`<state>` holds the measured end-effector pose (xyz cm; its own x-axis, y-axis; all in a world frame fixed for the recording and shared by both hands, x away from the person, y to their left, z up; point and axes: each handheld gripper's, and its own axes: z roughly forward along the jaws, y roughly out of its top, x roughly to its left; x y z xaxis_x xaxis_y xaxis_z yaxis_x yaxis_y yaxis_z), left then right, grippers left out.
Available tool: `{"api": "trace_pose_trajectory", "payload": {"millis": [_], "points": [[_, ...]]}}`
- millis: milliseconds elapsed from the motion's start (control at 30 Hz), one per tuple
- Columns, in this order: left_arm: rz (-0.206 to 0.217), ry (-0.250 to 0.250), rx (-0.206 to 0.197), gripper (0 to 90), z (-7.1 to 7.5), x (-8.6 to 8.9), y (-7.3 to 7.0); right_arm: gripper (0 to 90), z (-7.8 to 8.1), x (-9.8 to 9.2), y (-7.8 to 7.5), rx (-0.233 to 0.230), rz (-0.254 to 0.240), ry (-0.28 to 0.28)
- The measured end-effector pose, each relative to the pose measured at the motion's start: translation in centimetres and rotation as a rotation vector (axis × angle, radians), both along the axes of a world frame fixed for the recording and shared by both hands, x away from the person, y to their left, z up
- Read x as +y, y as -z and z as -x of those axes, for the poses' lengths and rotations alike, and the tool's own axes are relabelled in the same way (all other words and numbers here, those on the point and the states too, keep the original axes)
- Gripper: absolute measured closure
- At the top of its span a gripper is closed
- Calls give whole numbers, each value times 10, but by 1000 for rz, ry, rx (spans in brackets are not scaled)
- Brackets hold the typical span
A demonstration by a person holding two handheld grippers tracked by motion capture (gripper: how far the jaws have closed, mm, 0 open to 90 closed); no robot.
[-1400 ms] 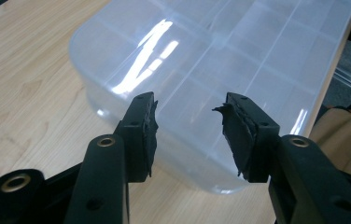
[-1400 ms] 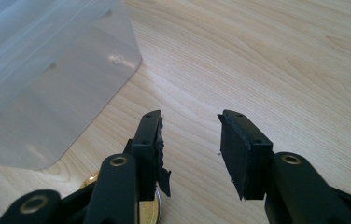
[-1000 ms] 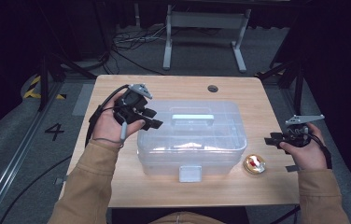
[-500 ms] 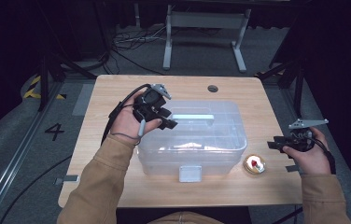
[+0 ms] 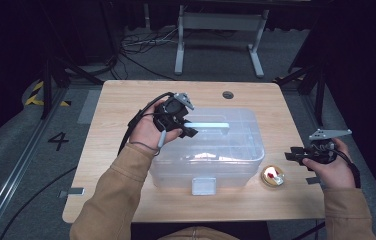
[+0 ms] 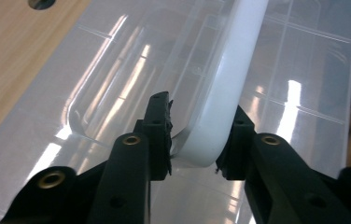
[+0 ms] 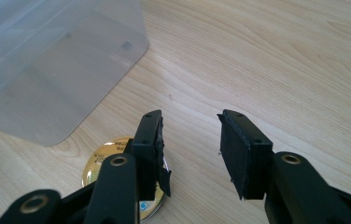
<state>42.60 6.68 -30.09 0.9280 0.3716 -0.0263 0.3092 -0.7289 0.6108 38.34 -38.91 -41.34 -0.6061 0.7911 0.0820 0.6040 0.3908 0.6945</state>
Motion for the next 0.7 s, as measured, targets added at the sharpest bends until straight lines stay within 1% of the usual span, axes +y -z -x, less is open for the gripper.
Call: {"api": "trace_pose_trajectory", "payload": {"millis": [33, 100, 133, 167, 200, 233, 267, 333, 367, 433, 500, 567, 633, 700], "points": [[-7, -4, -15, 710, 1, -1, 0, 612, 0, 1, 1, -28, 10, -2], [-18, -19, -38, 722, 2, -2, -1, 644, 1, 1, 1, -32, 4, -10], [-18, -23, -36, 726, 2, -2, -1, 663, 2, 2, 0, -40, -4, -13], [-19, -21, -35, 728, 2, -2, -1, 679, 3, 2, -1, -11, -10, -7], [-18, -26, -34, 730, 1, -2, -2, 684, 3, 3, -2, -8, -6, -8], [-22, -30, -33, 731, 0, -2, -2, 706, 4, 3, -3, -12, 11, -11], [-27, -26, -31, 732, 0, -2, -3, 727, 5, 5, -5, -17, 20, -29], [-36, -35, -42, 733, 0, -3, -5, 748, 6, 8, -7, -13, 5, -51], [-33, -37, -48, 733, 0, -3, -6, 757, 7, 10, -8, -22, 3, -61], [-28, -42, -48, 733, -2, -3, -8, 777, 8, 12, -11, -30, -2, -67], [-29, -45, -45, 732, -4, -2, -10, 794, 10, 14, -14, -39, -20, -85], [-34, -57, -45, 731, -5, -3, -13, 806, 12, 16, -17, -53, -32, -105], [-46, -55, -44, 731, -7, -3, -15, 818, 14, 17, -20, -58, -50, -116], [-47, -58, -39, 731, -9, -3, -17, 830, 16, 19, -23, -65, -62, -133]]}}
